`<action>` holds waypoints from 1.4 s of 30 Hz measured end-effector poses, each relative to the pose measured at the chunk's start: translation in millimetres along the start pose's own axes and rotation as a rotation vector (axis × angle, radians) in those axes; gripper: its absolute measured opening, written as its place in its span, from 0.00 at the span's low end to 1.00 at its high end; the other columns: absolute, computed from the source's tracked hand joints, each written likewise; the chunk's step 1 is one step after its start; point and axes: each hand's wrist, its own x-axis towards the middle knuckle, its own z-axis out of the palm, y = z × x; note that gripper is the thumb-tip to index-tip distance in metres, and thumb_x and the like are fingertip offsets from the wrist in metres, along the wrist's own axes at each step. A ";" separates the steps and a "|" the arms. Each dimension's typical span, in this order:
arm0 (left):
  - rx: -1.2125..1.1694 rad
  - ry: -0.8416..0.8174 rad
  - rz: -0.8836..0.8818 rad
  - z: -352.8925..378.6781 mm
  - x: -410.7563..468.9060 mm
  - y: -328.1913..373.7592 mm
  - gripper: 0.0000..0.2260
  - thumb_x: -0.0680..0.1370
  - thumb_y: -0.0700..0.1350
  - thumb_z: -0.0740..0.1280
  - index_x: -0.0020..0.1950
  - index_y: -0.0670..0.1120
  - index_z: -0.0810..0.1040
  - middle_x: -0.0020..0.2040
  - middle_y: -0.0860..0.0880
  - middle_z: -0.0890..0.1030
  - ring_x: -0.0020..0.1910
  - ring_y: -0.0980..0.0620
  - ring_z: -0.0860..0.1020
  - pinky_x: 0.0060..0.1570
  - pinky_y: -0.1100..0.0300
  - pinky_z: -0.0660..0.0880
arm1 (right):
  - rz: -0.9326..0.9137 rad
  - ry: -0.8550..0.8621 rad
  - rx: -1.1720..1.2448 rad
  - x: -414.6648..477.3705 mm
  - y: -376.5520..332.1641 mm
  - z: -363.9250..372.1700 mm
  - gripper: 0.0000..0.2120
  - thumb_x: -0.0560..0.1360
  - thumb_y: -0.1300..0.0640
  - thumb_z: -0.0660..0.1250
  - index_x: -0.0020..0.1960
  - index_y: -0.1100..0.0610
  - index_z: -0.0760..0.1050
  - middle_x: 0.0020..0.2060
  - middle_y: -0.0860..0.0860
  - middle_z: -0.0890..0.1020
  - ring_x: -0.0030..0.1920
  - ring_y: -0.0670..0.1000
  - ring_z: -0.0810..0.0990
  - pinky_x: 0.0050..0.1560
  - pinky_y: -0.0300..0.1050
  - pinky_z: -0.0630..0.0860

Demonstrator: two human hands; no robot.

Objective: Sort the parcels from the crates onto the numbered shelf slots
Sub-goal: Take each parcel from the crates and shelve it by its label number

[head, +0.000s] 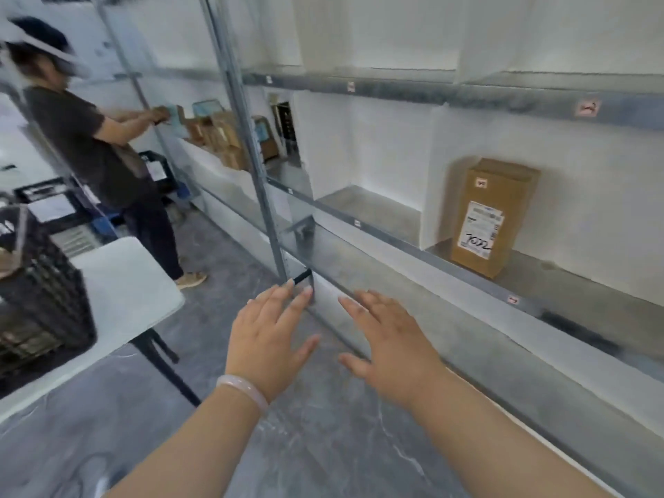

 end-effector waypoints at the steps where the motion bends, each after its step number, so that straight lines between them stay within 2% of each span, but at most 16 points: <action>1: 0.026 0.012 -0.051 -13.2 -8.6 -22.2 0.30 0.75 0.62 0.61 0.72 0.48 0.73 0.70 0.44 0.75 0.66 0.40 0.75 0.60 0.42 0.74 | -0.049 -0.003 0.005 16.6 -22.9 5.5 0.38 0.75 0.36 0.61 0.78 0.44 0.48 0.78 0.49 0.53 0.77 0.50 0.48 0.76 0.48 0.45; 3: 0.054 0.042 -0.155 -37.4 -25.2 -62.6 0.30 0.75 0.63 0.61 0.74 0.49 0.71 0.71 0.44 0.73 0.68 0.40 0.73 0.63 0.42 0.73 | -0.150 -0.016 0.002 46.3 -64.9 15.3 0.39 0.74 0.37 0.62 0.78 0.45 0.48 0.78 0.50 0.54 0.77 0.51 0.50 0.76 0.49 0.46; 7: 0.091 0.093 -0.312 -75.7 -57.0 -131.7 0.31 0.73 0.57 0.73 0.74 0.50 0.70 0.71 0.44 0.73 0.68 0.40 0.73 0.64 0.41 0.71 | -0.307 -0.037 0.013 101.7 -135.3 32.9 0.40 0.74 0.36 0.62 0.78 0.43 0.45 0.78 0.48 0.52 0.78 0.49 0.48 0.76 0.49 0.45; 9: 0.109 0.136 -0.397 -92.5 -73.2 -162.0 0.32 0.72 0.57 0.75 0.73 0.49 0.71 0.70 0.44 0.74 0.68 0.40 0.73 0.63 0.41 0.72 | -0.379 -0.045 0.028 128.4 -169.1 44.4 0.39 0.75 0.36 0.61 0.79 0.43 0.45 0.78 0.48 0.51 0.78 0.49 0.47 0.77 0.50 0.45; 14: 0.176 0.223 -0.538 -119.5 -99.4 -225.4 0.33 0.71 0.58 0.73 0.74 0.51 0.70 0.70 0.47 0.74 0.68 0.45 0.72 0.65 0.47 0.70 | -0.573 -0.091 0.105 183.5 -248.8 82.9 0.38 0.75 0.37 0.61 0.78 0.44 0.48 0.78 0.49 0.54 0.78 0.50 0.51 0.77 0.50 0.47; 17: 0.207 0.233 -0.608 -123.1 -104.2 -264.5 0.32 0.71 0.57 0.74 0.73 0.52 0.70 0.71 0.47 0.73 0.68 0.45 0.72 0.66 0.45 0.71 | -0.640 -0.110 0.142 216.9 -283.4 109.8 0.37 0.75 0.37 0.60 0.78 0.43 0.48 0.78 0.48 0.54 0.78 0.50 0.51 0.76 0.47 0.44; 20: 0.247 0.222 -0.700 -124.2 -101.2 -308.7 0.32 0.72 0.59 0.72 0.74 0.53 0.69 0.72 0.49 0.72 0.70 0.46 0.71 0.65 0.43 0.71 | -0.691 -0.102 0.174 261.0 -310.7 132.5 0.36 0.75 0.35 0.57 0.78 0.41 0.48 0.78 0.47 0.55 0.77 0.49 0.50 0.76 0.47 0.47; 26: 0.316 0.162 -0.801 -120.8 -77.8 -403.3 0.31 0.75 0.61 0.68 0.76 0.55 0.66 0.74 0.51 0.69 0.72 0.48 0.67 0.68 0.46 0.69 | -0.746 -0.093 0.218 366.8 -350.2 162.1 0.36 0.76 0.35 0.58 0.78 0.41 0.46 0.78 0.46 0.53 0.77 0.46 0.47 0.75 0.43 0.45; 30: 0.327 0.156 -0.879 -124.9 -57.1 -465.2 0.30 0.76 0.62 0.64 0.77 0.57 0.62 0.75 0.53 0.67 0.74 0.50 0.64 0.70 0.46 0.66 | -0.780 -0.140 0.235 434.1 -372.3 169.8 0.36 0.76 0.37 0.60 0.78 0.41 0.46 0.78 0.46 0.54 0.77 0.48 0.49 0.75 0.45 0.47; 33: 0.315 0.129 -0.920 -122.7 -52.2 -504.1 0.30 0.77 0.62 0.63 0.77 0.58 0.61 0.75 0.54 0.66 0.75 0.50 0.63 0.72 0.47 0.64 | -0.718 -0.126 0.317 482.6 -388.6 174.0 0.35 0.76 0.39 0.62 0.78 0.43 0.50 0.77 0.47 0.57 0.76 0.48 0.53 0.75 0.47 0.53; 36: 0.272 0.141 -0.970 -117.6 -58.6 -539.4 0.29 0.77 0.61 0.65 0.76 0.58 0.63 0.75 0.55 0.67 0.74 0.51 0.63 0.71 0.46 0.65 | -0.710 -0.156 0.349 510.1 -404.5 190.7 0.35 0.76 0.40 0.63 0.78 0.43 0.51 0.77 0.46 0.58 0.76 0.47 0.53 0.75 0.50 0.57; 42: 0.172 0.074 -0.992 -105.3 -56.1 -621.2 0.29 0.77 0.61 0.65 0.77 0.58 0.62 0.76 0.55 0.65 0.75 0.50 0.61 0.73 0.50 0.63 | -0.637 -0.246 0.303 537.7 -420.5 238.6 0.34 0.76 0.39 0.62 0.77 0.40 0.49 0.77 0.45 0.56 0.76 0.47 0.52 0.73 0.44 0.53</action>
